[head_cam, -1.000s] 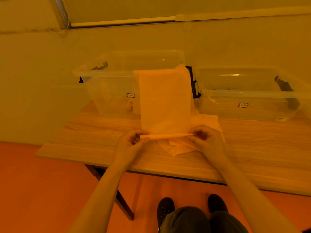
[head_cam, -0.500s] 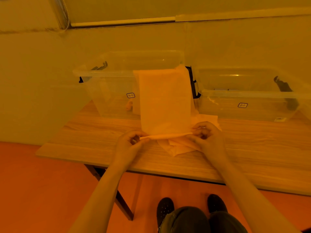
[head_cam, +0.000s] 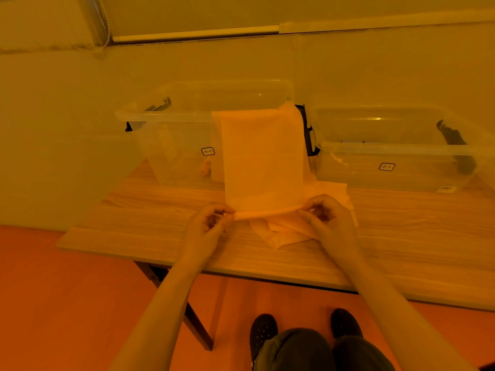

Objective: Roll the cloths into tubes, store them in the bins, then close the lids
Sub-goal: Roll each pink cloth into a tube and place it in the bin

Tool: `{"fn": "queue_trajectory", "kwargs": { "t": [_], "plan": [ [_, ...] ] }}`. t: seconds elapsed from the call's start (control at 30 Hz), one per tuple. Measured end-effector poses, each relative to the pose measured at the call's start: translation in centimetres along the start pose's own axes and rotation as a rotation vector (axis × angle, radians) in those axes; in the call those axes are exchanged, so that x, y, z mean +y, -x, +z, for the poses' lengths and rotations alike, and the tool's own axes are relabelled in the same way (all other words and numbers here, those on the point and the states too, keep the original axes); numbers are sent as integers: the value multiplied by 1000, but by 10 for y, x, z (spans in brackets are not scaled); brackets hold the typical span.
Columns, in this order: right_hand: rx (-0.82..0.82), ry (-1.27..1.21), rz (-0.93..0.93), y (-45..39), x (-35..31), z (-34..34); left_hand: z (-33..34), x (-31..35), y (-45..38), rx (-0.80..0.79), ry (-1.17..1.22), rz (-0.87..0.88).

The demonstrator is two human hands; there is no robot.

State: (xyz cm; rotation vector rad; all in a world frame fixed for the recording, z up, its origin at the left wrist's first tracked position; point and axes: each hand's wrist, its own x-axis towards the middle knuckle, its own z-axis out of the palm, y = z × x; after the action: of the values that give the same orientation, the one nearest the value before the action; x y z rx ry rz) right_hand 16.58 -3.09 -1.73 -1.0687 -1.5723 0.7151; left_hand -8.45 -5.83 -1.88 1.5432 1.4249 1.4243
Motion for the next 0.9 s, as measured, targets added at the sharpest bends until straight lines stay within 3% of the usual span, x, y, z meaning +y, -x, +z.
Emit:
{"fn": "queue_trajectory", "kwargs": {
  "t": [0.17,0.67,0.9],
  "plan": [
    [-6,-20,2,0,2,-3,-1,-1,1,-25,-22,-90],
    [11,36,-39,-1,5,-4,-1,-2,-2,5,-153,35],
    [-51,70,6,-2,3,-4,0,-3,-2,-10,-43,-38]
  ]
}}
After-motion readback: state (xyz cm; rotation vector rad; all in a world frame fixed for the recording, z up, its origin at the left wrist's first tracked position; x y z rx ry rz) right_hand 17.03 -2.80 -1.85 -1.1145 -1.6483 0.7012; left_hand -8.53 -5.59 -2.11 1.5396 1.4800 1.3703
